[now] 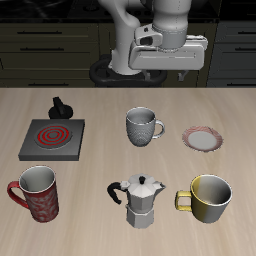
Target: Place the white and yellow mug on the plate
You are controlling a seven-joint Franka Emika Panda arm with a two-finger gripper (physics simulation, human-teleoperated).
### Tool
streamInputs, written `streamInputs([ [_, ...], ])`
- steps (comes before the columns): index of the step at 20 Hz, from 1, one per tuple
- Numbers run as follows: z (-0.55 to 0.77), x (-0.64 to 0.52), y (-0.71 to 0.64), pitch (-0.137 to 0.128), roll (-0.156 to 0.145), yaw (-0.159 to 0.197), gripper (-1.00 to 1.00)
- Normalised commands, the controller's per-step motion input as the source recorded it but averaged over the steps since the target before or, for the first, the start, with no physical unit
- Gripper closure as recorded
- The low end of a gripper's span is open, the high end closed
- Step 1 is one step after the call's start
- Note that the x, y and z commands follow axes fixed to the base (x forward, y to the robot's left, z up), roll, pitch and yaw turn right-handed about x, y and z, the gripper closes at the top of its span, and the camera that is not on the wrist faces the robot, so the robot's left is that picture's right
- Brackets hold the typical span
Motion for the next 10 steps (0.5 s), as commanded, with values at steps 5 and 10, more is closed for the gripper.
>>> streamInputs([
  [5, -0.07, 0.45, 0.26, 0.010, 0.019, -0.019, -1.00],
  [10, 0.00, 0.32, 0.20, -0.043, -0.013, 0.005, -1.00],
])
